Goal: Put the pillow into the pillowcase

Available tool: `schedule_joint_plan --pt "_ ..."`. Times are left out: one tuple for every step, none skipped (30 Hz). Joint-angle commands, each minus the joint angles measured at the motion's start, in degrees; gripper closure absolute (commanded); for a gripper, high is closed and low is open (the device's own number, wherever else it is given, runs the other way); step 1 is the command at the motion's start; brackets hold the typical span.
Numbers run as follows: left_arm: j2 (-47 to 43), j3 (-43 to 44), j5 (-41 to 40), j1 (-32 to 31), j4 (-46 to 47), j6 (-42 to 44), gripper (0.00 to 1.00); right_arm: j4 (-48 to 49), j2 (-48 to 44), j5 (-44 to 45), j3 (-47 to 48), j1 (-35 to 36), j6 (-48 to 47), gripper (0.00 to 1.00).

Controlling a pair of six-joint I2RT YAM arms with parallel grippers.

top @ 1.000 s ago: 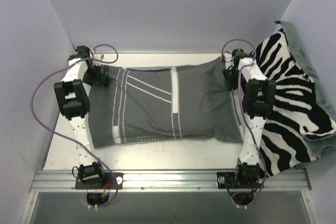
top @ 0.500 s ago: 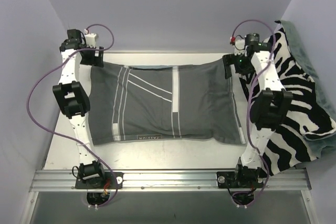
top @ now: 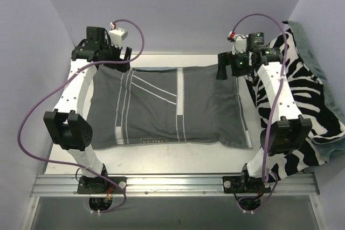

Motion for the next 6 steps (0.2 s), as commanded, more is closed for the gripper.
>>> schedule_joint_plan --pt "-1.77 -6.37 -1.89 0.22 2.91 -2.93 0.03 -0.36 -1.94 -0.53 -2.82 3.28 2.75 0.0" --pt "-2.13 -6.9 -2.42 -0.56 3.09 -3.54 0.03 -0.27 -2.29 -0.8 -3.26 3.98 3.18 0.0" --pt "-2.31 -7.52 -2.86 -0.83 3.09 -3.63 0.02 -0.1 -2.73 -1.06 -3.7 4.25 3.45 0.0" --pt "-2.74 -7.61 -3.47 -1.01 3.18 -3.89 0.03 -0.1 -2.99 -1.06 -4.06 4.34 3.97 0.0" --pt "-3.01 -7.61 -3.56 -1.01 3.09 -4.07 0.03 -0.01 -3.17 -1.06 -4.15 4.43 4.24 0.0" --pt "-3.27 -7.61 -3.3 -0.66 3.01 -4.33 0.03 0.08 -3.52 -0.28 -4.15 4.34 4.42 0.0"
